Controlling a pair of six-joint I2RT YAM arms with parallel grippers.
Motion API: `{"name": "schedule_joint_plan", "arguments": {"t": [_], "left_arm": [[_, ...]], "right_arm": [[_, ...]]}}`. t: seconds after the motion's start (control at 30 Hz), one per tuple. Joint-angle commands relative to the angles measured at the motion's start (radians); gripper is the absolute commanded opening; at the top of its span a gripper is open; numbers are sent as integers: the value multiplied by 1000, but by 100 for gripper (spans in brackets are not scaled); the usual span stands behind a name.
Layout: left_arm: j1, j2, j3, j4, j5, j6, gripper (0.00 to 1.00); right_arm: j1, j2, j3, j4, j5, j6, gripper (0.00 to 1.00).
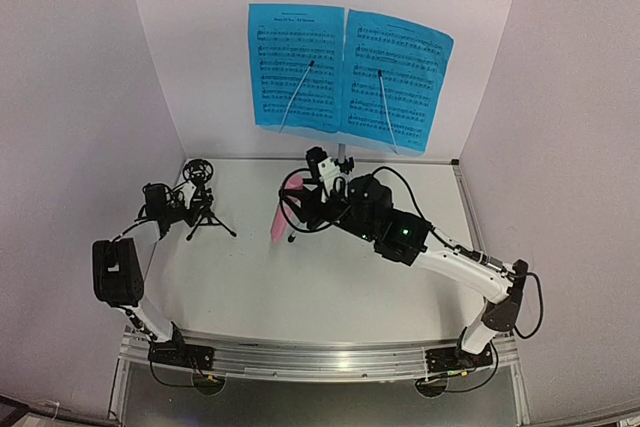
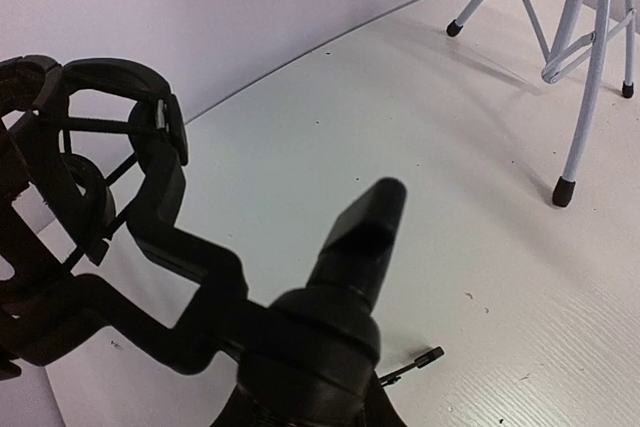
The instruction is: Pack up the instrument practice props
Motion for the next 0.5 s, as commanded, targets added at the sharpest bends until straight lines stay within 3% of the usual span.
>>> {"name": "schedule_joint_plan", "arguments": {"t": [0.0,0.17,0.23,0.33,0.47], "left_arm": [[0,91,88,132,63,63,0],[2,141,89,139,84,39,0],[1,135,74,121,91,38,5],[1,119,83,52,84,22,39],[3,84,95,-15,80,26,74]], "right_arm": [[13,10,-18,30,-54,51,0],[23,22,-29,28,-73,83,0],[26,25,-30,27,-73,93,0],[30,35,-28,25,-72,101,0],[32,65,-13,21,-86,109,0]]}}
